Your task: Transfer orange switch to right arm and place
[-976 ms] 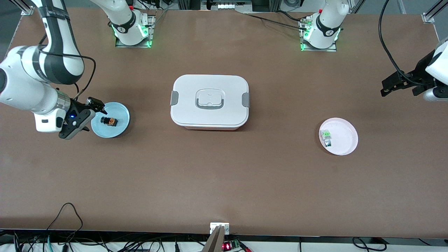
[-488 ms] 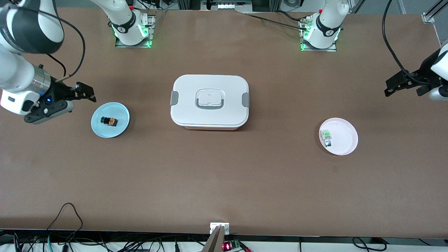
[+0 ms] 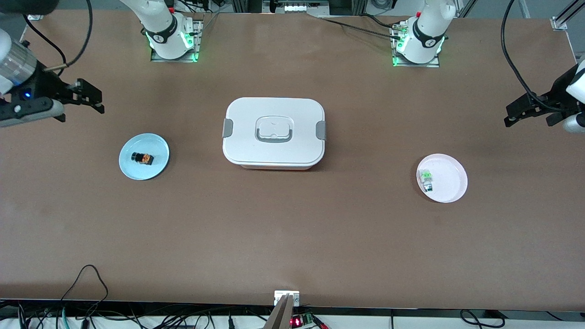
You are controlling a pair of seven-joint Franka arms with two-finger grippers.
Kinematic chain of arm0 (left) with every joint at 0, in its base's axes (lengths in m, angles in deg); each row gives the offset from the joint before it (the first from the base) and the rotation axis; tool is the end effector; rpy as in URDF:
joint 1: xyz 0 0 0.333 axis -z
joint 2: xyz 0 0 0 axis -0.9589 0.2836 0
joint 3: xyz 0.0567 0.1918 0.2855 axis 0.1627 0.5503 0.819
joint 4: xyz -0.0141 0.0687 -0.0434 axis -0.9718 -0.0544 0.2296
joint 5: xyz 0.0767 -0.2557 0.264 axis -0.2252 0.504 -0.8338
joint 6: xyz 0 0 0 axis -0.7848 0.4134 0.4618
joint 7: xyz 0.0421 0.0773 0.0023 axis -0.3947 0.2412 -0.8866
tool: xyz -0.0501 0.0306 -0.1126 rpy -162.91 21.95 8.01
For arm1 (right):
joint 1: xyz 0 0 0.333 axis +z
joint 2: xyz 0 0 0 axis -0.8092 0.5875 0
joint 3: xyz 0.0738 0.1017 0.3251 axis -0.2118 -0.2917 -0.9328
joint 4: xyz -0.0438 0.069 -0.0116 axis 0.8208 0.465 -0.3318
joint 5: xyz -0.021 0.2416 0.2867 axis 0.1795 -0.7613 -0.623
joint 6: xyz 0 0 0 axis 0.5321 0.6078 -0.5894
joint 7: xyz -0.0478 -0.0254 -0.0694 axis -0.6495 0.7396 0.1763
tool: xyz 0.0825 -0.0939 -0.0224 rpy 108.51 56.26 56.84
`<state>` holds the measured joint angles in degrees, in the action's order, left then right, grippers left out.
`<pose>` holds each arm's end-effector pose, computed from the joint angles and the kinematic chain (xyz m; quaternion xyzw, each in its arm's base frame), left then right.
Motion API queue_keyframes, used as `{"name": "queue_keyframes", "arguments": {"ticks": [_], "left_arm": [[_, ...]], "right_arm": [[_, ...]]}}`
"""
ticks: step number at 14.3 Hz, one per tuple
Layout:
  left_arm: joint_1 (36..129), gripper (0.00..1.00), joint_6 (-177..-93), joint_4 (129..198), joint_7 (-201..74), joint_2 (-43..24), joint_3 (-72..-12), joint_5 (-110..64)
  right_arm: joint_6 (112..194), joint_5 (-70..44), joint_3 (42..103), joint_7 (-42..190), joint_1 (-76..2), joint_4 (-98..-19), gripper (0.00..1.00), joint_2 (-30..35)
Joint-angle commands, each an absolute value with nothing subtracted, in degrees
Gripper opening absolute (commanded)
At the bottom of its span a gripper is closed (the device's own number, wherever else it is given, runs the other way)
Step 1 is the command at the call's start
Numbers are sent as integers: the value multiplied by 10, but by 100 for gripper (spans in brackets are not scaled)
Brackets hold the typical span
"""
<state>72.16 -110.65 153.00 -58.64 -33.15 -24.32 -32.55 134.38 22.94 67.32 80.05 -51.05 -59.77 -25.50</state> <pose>0.5524 0.0069 0.6291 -0.9998 -0.0186 -0.0113 0.0027 0.5180 0.0255 0.6087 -0.9930 -0.1172 -0.0096 0.0071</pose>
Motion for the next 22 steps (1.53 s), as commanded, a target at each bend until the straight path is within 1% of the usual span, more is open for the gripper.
{"name": "queue_keyframes", "arguments": {"ticks": [1,4,6,14,18,22], "left_arm": [[721,100,-1097,1512,-577,-321,-243,-337],[721,100,-1098,1511,-576,-321,-244,-336],[721,100,-1097,1511,-576,-322,-244,-335],[721,100,-1096,1511,-578,-324,-244,-334],[720,100,-1085,1511,-579,-324,-243,-330],[720,100,-1083,1511,-582,-324,-243,-326]], "right_arm": [[1289,233,664,768,-523,-556,100,-257],[1265,234,659,679,-523,-540,100,-254],[1264,234,660,649,-523,-538,100,-253],[1270,236,661,655,-523,-519,100,-239],[1261,237,662,651,-523,-486,100,-229],[1241,243,661,650,-523,-480,100,-224]]}}
